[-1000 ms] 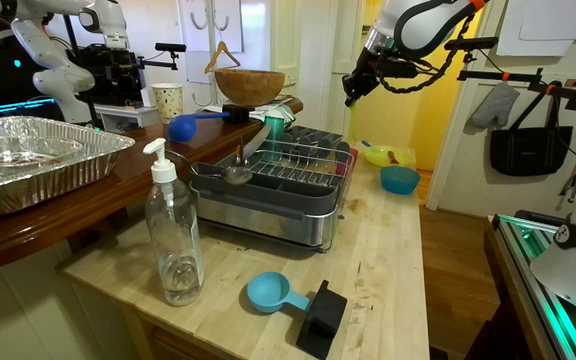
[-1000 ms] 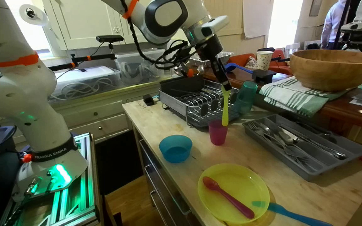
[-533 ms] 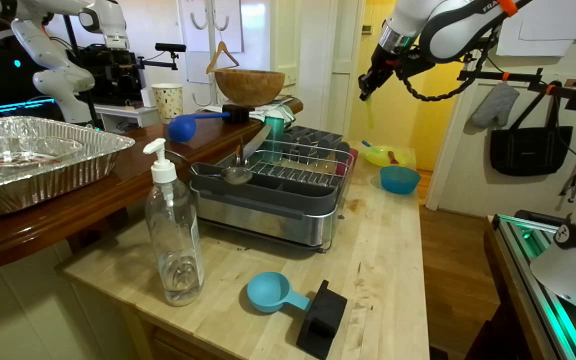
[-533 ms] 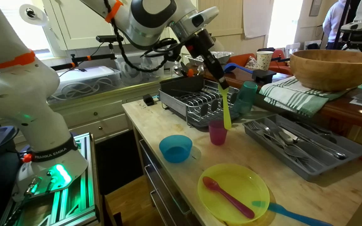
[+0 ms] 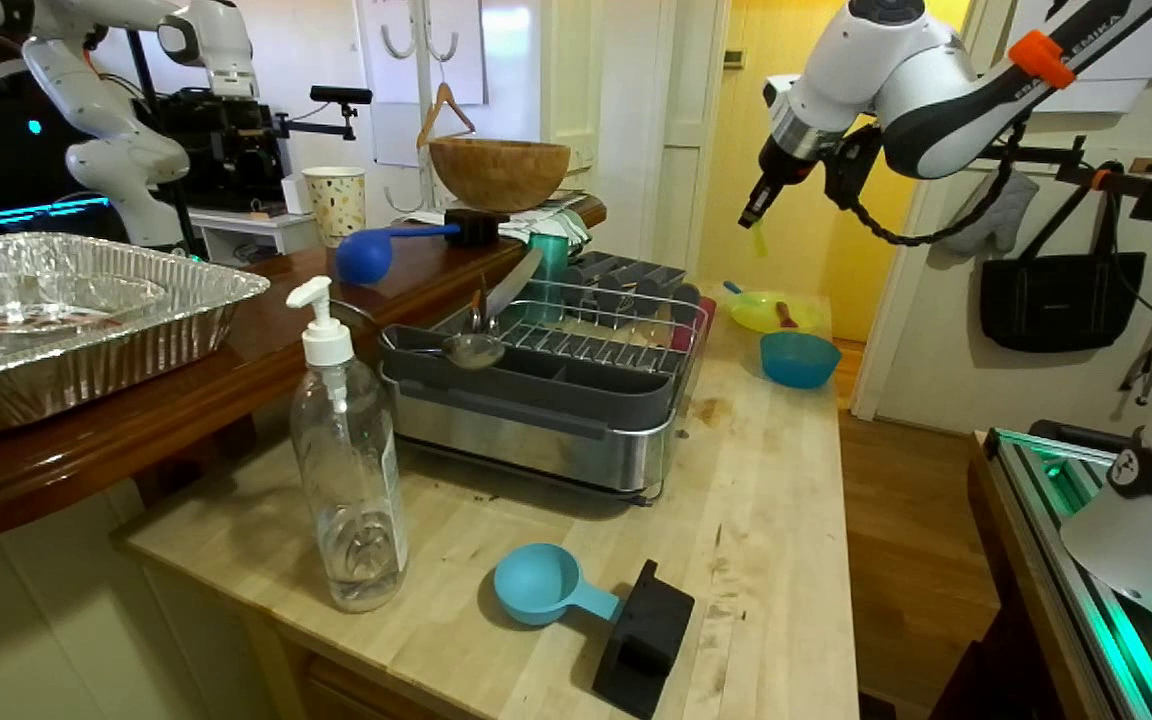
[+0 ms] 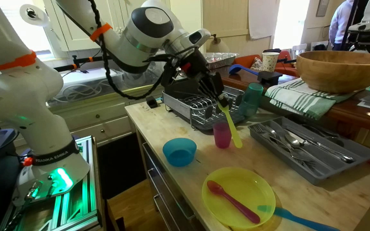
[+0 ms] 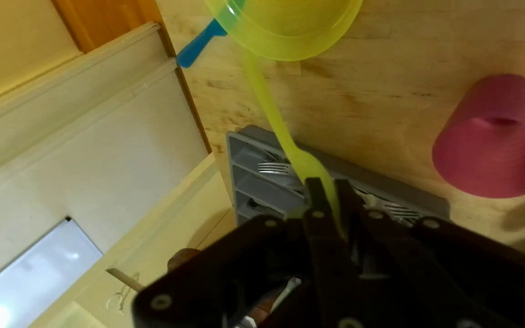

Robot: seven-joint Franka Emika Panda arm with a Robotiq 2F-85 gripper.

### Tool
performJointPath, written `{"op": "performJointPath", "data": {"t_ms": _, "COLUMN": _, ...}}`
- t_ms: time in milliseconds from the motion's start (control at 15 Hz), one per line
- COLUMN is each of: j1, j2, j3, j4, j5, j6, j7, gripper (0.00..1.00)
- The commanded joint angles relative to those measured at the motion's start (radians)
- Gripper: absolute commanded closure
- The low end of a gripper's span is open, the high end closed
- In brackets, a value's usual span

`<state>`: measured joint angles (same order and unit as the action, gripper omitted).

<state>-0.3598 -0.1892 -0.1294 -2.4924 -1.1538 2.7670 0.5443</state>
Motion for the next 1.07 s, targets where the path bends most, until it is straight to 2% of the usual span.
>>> {"op": "performJointPath", "data": {"t_ms": 0, "j1": -0.039, "j2": 0.046, "j3": -0.013, "j4": -0.013, "j5": -0.225, "j6": 0.116, "j7": 0.049, "gripper": 0.98}}
{"op": "performJointPath", "data": {"t_ms": 200, "j1": -0.052, "j2": 0.1, "j3": -0.04, "j4": 0.0, "j5": -0.344, "j6": 0.209, "j7": 0.021, "gripper": 0.98}}
{"op": "performJointPath", "data": {"t_ms": 333, "j1": -0.06, "j2": 0.129, "j3": -0.053, "j4": 0.01, "j5": -0.422, "j6": 0.233, "j7": 0.019, "gripper": 0.98}}
{"op": "performJointPath", "data": {"t_ms": 667, "j1": -0.07, "j2": 0.187, "j3": -0.072, "j4": 0.043, "j5": -0.604, "j6": 0.195, "j7": 0.054, "gripper": 0.98}}
{"op": "performJointPath", "data": {"t_ms": 1000, "j1": -0.075, "j2": 0.249, "j3": -0.091, "j4": 0.081, "j5": -0.716, "j6": 0.177, "j7": 0.074, "gripper": 0.98}}
